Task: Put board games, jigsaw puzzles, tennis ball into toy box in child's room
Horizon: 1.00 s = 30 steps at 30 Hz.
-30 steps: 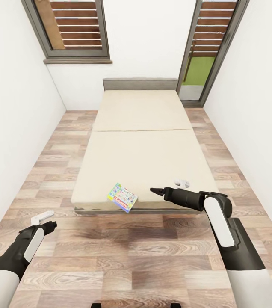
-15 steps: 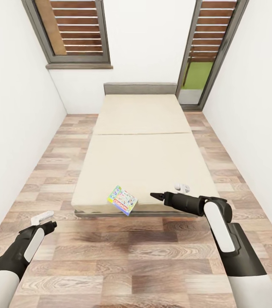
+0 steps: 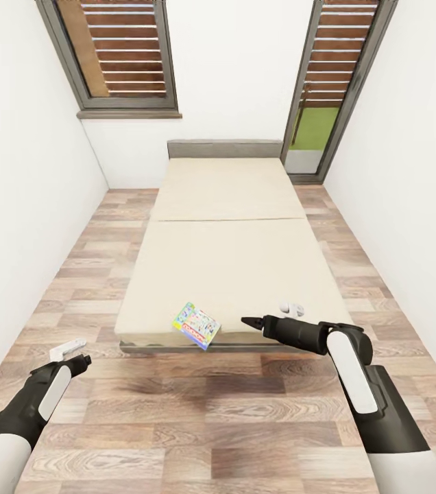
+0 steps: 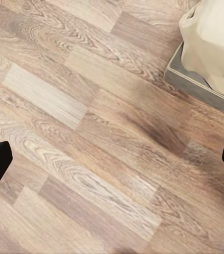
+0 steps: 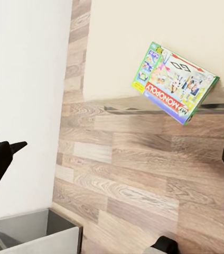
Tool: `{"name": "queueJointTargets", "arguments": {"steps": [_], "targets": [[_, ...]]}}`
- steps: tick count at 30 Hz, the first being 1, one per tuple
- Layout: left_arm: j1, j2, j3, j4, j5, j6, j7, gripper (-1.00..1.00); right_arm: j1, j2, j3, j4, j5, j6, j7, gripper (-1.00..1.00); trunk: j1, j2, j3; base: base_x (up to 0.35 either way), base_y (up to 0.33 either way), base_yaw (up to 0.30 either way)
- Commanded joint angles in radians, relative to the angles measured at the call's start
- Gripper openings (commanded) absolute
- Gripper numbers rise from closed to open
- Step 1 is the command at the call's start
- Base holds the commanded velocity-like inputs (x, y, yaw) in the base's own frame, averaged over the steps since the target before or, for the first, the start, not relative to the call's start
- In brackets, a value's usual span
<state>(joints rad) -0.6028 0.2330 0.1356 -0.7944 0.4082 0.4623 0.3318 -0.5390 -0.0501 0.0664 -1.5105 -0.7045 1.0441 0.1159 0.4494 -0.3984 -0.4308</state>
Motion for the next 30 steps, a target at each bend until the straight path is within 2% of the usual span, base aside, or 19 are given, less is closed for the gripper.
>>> {"name": "queueJointTargets", "arguments": {"steps": [1,11,27,30], "targets": [[0.0,0.0,-0.001,-0.002,0.011,0.003,0.007,1.0,0.0,-0.001,0.0,0.0,0.013,0.003,0.01,1.0,0.001,-0.002,0.0,0.0,0.0,0.0],[-0.001,0.0,-0.001,-0.002,0.011,0.0,0.007,1.0,0.013,-0.001,0.001,0.016,0.041,0.003,0.01,1.0,0.001,-0.002,0.017,0.0,0.0,0.0],[0.0,0.0,-0.001,-0.002,0.011,-0.001,0.007,1.0,0.04,-0.001,0.0,0.051,0.043,0.003,-0.002,1.0,0.001,-0.002,0.044,0.0,0.0,0.0],[-0.001,0.001,-0.001,-0.002,0.011,-0.001,0.007,1.0,0.04,-0.01,0.0,0.052,0.043,0.003,-0.002,1.0,0.001,-0.002,0.049,0.0,0.0,0.0]]}}
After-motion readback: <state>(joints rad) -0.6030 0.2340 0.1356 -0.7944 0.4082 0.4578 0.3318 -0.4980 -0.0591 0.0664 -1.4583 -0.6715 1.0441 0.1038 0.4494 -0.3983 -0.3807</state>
